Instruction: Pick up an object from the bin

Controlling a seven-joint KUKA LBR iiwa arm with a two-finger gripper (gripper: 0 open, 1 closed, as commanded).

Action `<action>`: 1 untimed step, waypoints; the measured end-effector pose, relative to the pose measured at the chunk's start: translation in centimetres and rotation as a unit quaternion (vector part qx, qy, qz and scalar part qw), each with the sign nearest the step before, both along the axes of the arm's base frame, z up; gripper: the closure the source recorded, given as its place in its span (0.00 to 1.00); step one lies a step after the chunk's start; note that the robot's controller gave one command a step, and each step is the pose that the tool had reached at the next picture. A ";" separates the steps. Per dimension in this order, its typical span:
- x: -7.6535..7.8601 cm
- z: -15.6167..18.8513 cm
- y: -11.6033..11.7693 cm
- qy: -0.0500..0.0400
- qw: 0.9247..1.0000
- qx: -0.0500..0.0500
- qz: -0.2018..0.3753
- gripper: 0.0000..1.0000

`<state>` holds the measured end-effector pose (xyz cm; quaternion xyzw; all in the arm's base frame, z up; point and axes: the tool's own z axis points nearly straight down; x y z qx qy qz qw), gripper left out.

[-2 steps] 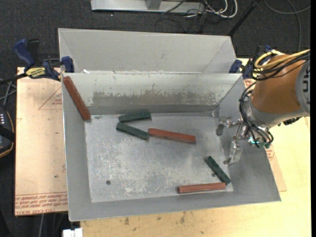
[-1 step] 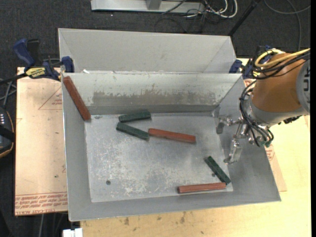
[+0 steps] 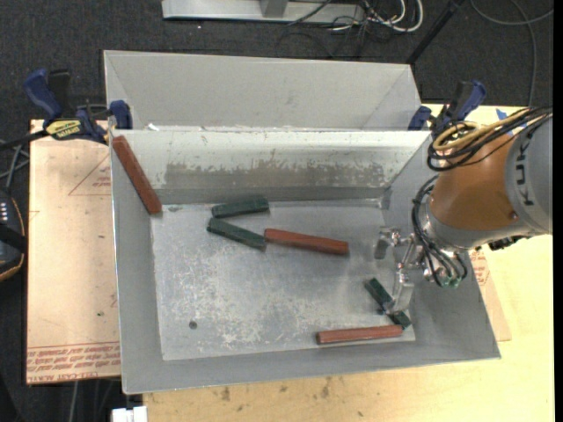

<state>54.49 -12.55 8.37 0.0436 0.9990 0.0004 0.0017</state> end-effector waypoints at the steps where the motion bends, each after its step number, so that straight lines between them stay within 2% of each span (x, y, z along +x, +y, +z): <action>1: -1.3 2.4 0.3 0.003 0.997 0.001 -0.081 0.00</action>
Offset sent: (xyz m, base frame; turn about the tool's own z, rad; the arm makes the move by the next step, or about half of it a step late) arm -0.0129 0.0020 0.0163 0.0601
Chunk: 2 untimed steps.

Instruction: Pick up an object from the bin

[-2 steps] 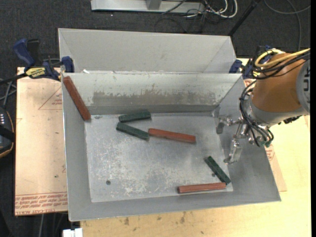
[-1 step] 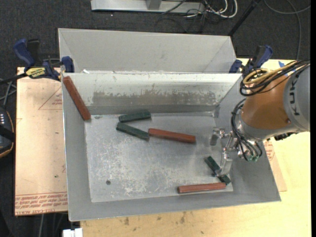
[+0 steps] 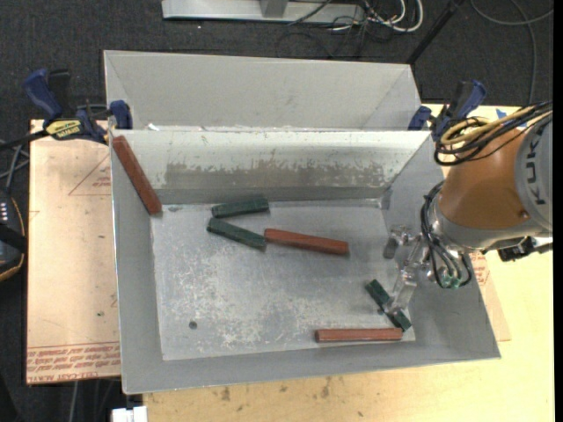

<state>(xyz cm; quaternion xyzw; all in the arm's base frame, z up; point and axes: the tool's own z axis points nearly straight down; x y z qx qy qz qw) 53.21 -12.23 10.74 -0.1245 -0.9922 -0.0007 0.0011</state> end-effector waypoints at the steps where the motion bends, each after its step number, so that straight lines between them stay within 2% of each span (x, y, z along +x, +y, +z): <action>1: 0.1 3.4 0.0 -0.004 1.000 -0.001 -0.014 0.00; 2: -0.6 -2.0 -0.6 -0.002 0.992 0.000 -0.130 0.00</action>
Offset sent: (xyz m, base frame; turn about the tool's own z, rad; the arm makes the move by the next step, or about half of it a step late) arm -0.0090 -0.0092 -0.0374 0.2974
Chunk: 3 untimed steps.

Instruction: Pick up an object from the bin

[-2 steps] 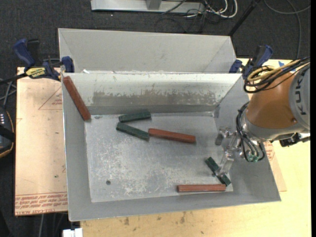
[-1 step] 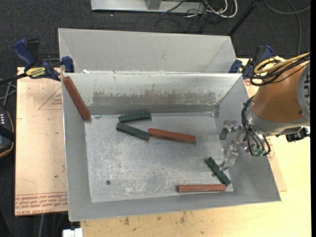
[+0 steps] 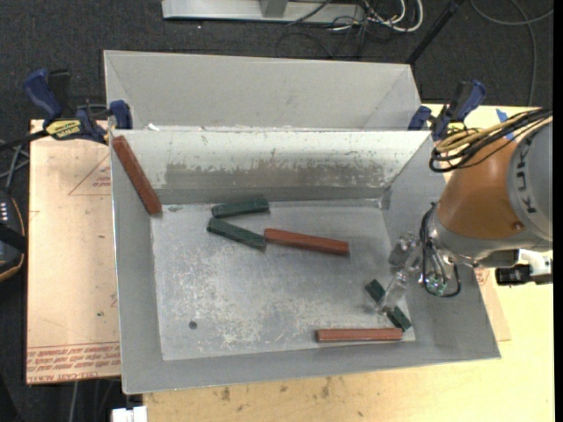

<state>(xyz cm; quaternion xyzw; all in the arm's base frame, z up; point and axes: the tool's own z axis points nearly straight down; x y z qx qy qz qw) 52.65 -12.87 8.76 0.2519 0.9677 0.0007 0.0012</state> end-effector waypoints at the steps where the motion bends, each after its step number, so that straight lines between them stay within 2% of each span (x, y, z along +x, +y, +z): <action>1: -0.2 -1.8 -0.2 0.001 1.000 0.000 0.003 1.00; 3: -0.3 -1.4 -0.1 0.003 1.000 0.001 0.003 1.00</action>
Offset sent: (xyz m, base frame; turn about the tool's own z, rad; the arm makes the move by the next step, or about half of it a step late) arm 0.0000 0.0000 0.0000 0.0000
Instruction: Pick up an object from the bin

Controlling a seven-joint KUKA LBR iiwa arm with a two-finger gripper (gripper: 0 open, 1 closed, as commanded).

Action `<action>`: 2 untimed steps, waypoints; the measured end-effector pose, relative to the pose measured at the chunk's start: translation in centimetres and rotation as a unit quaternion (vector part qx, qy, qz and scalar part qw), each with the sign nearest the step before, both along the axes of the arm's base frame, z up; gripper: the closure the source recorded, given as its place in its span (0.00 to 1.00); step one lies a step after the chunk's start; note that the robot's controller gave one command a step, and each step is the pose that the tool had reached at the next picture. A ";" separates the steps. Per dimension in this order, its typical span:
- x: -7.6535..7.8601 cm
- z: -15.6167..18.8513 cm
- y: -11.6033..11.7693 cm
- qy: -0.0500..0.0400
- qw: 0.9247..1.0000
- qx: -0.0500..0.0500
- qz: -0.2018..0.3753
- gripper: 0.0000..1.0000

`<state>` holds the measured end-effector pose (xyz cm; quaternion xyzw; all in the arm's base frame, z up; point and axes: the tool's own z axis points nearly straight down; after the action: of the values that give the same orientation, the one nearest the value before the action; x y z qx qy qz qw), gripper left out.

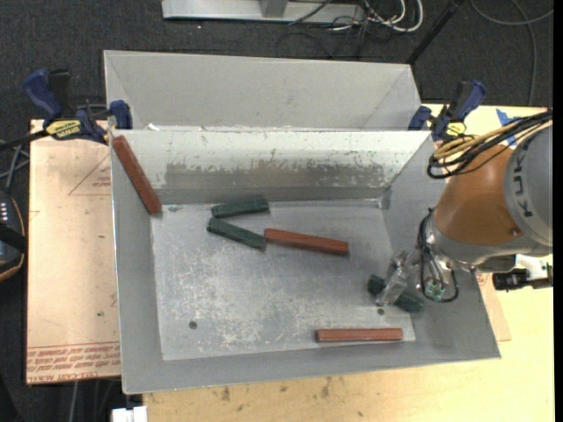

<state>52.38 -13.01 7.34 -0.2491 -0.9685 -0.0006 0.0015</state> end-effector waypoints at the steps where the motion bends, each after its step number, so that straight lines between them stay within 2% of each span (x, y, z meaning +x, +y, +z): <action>1: -0.2 2.0 0.0 0.003 1.000 0.000 0.000 1.00; 2: 0.1 3.7 0.0 -0.002 1.000 -0.001 0.000 1.00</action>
Offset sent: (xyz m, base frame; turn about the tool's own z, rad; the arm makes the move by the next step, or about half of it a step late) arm 0.0001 -0.0001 0.0109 0.0000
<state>52.48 -13.05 11.05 -0.2488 -0.9686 -0.0004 -0.0009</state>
